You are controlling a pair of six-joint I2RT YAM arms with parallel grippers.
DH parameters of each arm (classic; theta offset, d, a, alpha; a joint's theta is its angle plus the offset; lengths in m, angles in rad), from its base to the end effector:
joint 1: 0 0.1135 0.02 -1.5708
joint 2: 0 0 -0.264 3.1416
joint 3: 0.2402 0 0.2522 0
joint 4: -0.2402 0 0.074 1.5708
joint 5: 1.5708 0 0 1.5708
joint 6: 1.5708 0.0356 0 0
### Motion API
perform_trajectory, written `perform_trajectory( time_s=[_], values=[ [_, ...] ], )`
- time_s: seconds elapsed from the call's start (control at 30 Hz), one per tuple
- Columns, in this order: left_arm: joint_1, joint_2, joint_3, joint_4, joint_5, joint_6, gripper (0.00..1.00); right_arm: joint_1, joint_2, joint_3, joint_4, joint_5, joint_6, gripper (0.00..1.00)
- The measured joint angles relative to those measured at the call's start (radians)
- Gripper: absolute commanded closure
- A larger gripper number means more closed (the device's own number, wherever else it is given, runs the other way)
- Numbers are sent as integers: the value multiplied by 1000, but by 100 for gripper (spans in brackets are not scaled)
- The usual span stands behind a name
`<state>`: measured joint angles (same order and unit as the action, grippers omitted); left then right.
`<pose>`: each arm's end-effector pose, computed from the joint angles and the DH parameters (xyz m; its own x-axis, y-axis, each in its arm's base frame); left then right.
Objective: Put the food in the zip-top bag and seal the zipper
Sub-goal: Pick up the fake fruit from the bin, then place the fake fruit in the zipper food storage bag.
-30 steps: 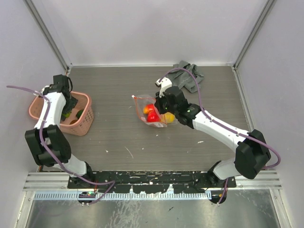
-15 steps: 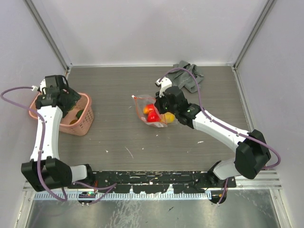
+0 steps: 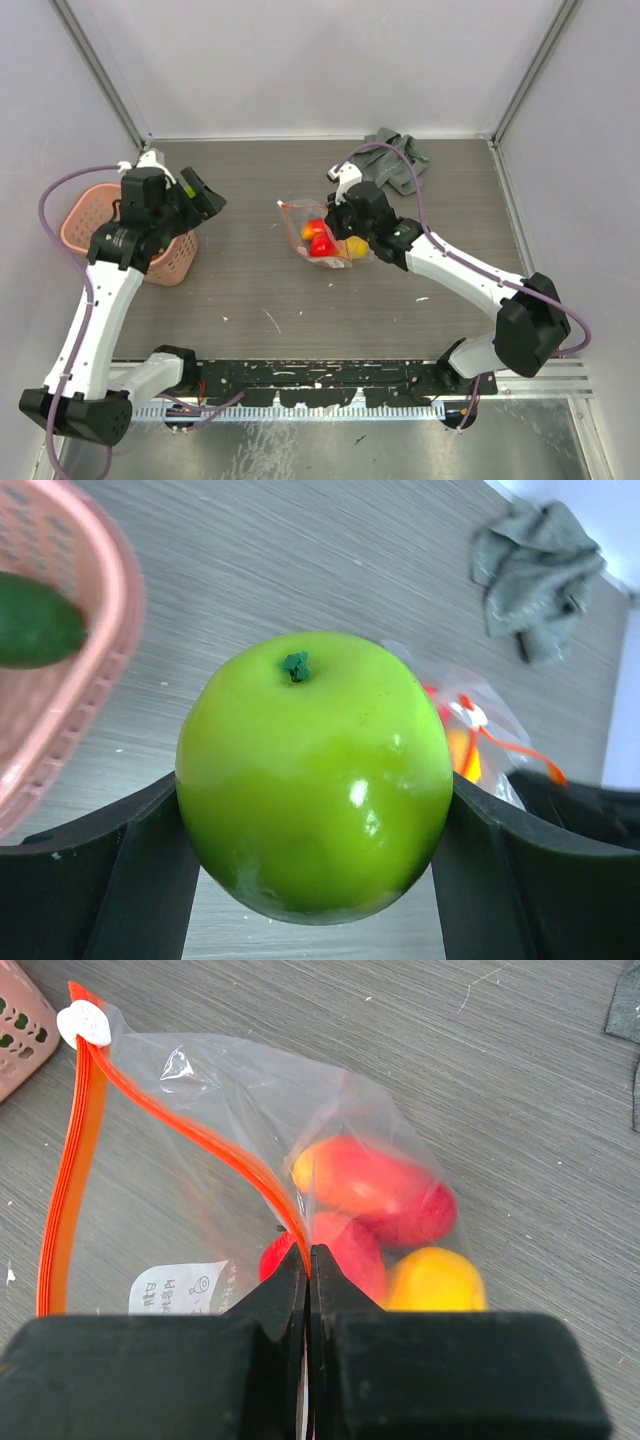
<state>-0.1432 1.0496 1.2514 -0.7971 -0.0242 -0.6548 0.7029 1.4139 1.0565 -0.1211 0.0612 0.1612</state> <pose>0.2053 -0.0287 0.3889 -0.5150 -0.5408 -0.6650 -0.2406 0.8358 -0.4935 0.2505 0.2094 0.2943 -0.4437 -0.1659 -0.8807 -0.5396 0.8341 0.1147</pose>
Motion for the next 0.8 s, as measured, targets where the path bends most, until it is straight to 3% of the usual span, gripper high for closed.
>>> perform_trajectory(
  time_s=[0.27, 0.57, 0.8],
  values=[
    [-238, -48, -86, 138, 33, 34, 64, 0, -13, 0, 0, -17, 10, 99],
    [-597, 8, -143, 377, -30, 187, 63, 0, -35, 0, 0, -45, 30, 99],
    [-706, 94, -184, 526, -56, 304, 61, 0, -38, 0, -1, -53, 35, 99]
  ],
)
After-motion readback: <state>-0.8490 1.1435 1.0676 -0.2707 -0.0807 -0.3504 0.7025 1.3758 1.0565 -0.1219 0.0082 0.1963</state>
